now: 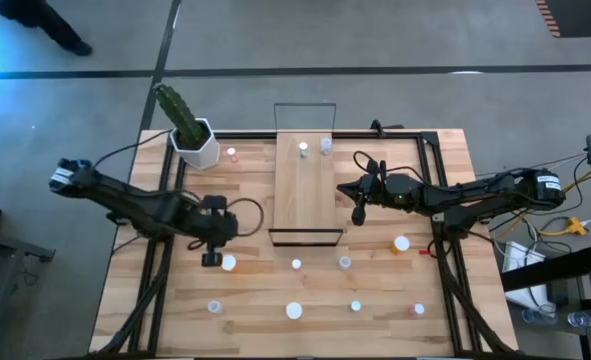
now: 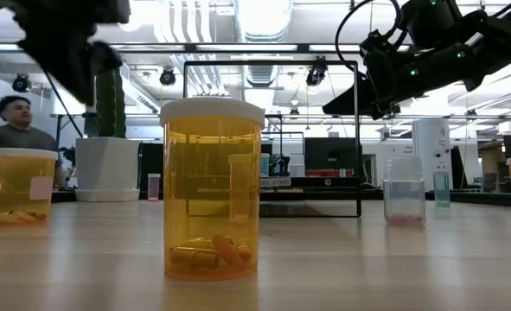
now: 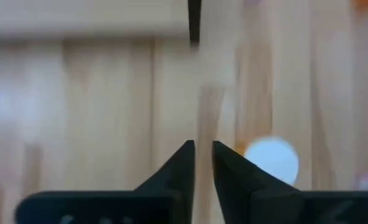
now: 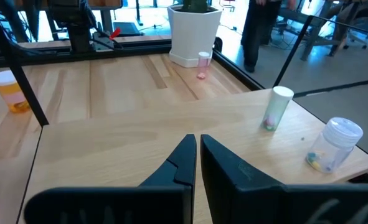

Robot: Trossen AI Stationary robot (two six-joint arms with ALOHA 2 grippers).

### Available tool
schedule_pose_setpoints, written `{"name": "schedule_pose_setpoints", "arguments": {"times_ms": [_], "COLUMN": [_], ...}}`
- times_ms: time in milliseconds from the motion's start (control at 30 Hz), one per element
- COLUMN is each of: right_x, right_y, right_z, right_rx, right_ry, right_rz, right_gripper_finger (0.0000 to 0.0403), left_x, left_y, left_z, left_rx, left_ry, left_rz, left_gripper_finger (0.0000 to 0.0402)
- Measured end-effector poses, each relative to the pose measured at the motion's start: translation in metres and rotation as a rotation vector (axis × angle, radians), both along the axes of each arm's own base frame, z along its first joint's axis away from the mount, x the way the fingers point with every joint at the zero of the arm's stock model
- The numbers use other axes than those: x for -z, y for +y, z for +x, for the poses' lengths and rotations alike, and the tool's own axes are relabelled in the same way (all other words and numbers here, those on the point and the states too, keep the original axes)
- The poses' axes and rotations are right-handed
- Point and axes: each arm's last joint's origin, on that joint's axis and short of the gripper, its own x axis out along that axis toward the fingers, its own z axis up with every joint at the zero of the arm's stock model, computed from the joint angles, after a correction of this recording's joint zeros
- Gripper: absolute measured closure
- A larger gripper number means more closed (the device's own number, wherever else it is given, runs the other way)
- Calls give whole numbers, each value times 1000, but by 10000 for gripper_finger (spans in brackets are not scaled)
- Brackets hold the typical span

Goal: Pick and place medicine bottles onto shelf by color
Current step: Put the left transparent yellow pill bottle on the shelf

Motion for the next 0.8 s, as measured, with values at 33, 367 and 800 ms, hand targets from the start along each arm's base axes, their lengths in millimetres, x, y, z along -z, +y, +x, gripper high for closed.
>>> {"name": "schedule_pose_setpoints", "arguments": {"times_ms": [33,367,800], "right_x": [0,2,5], "right_y": [0,0,0], "right_z": [0,-1,-2], "right_rx": [0,-3,-4], "right_ry": [0,17,38], "right_rz": [1,-1,3], "right_gripper_finger": [390,390,390], "left_x": [4,19,43], "left_y": [-1,-29,-41], "left_z": [3,35,38], "left_rx": [-12,22,50], "left_ry": [51,235,306], "left_rz": [-13,-92,-56], "left_gripper_finger": [342,181,108]}}
